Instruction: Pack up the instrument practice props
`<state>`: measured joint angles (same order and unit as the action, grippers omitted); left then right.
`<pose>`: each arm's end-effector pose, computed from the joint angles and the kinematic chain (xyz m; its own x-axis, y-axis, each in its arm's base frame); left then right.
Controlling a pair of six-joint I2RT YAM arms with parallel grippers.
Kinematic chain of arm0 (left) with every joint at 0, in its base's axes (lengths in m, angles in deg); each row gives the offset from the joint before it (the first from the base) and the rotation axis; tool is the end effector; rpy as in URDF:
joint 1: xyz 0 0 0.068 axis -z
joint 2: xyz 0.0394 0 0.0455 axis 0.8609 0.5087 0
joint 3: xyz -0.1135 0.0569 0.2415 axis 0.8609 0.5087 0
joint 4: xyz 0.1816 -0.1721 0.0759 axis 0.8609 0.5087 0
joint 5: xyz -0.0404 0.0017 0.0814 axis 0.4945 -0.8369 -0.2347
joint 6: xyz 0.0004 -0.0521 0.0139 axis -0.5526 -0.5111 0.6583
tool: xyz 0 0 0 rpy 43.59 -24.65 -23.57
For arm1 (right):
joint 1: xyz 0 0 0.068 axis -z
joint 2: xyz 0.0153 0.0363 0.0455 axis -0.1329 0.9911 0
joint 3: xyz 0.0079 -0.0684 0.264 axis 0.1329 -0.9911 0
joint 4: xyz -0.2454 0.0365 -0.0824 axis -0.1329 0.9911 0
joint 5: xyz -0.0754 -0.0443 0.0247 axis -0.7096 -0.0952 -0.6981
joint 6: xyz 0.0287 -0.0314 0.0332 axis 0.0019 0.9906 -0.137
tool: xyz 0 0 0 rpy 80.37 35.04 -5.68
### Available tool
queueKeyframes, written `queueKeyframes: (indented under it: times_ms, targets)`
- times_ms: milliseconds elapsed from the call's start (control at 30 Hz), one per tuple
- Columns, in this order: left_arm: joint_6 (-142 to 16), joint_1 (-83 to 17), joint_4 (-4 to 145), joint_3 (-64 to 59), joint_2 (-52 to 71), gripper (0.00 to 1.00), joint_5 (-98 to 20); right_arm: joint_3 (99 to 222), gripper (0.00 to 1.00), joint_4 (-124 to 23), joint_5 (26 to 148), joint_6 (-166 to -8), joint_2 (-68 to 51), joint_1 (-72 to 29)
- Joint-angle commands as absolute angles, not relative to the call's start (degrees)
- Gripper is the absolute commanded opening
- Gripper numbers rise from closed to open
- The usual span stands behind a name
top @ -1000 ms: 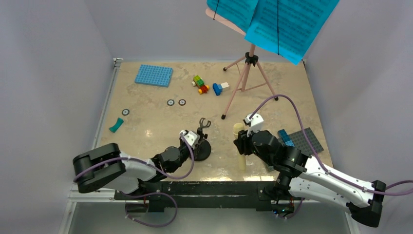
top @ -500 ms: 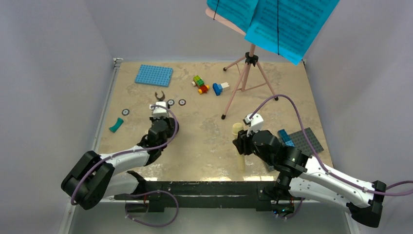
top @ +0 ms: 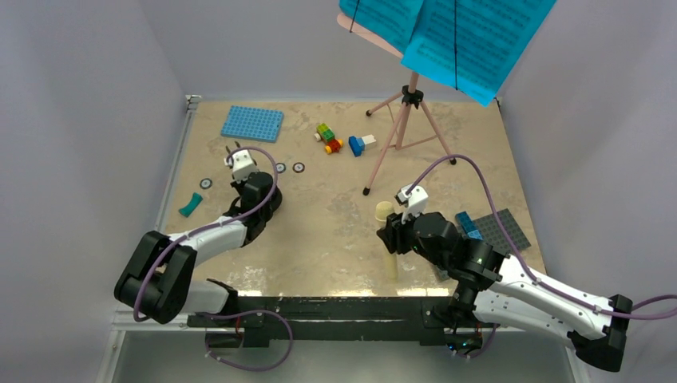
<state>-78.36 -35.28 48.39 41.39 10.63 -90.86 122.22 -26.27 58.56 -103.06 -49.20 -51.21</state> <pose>0.2461 -0.0834 0.1871 -0.2080 -0.2621 -0.9424 -0.4135 0.8967 -0.1581 0.0944 0.1322 0.2804 -0.4734 -0.0804 -0.8772 -0.4981 0.8458 0.1913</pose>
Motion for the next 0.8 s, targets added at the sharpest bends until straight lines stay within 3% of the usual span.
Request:
queueKeyframes:
  times_ms: [0, 100, 233, 400, 500, 767]
  targets:
    - [-91.3, -35.52, 52.8, 39.62, 8.09, 0.0, -97.5, 122.47, 0.0, -30.58, 60.8, -102.74, -49.27, -51.14]
    - [-100.11, -34.87, 64.25, 36.55, 9.52, 0.0, -102.57, 122.38, 0.0, -30.25, 61.33, -102.95, -48.92, -51.2]
    - [-145.17, -33.65, 117.17, 18.79, 19.6, 0.0, -113.05, 121.19, 0.0, -30.18, 61.01, -103.09, -50.27, -51.21]
    - [-183.39, -26.42, 164.25, 0.38, 38.62, 0.0, -122.33, 121.06, 0.0, -29.49, 61.32, -103.66, -51.17, -51.07]
    - [-189.59, -23.64, 169.44, -1.26, 44.17, 0.0, -123.65, 120.56, 0.0, -28.54, 60.73, -103.78, -52.21, -51.08]
    - [-192.03, -19.86, 169.45, 2.81, 42.64, 0.0, -127.31, 119.36, 0.0, -29.33, 60.33, -103.13, -52.97, -51.07]
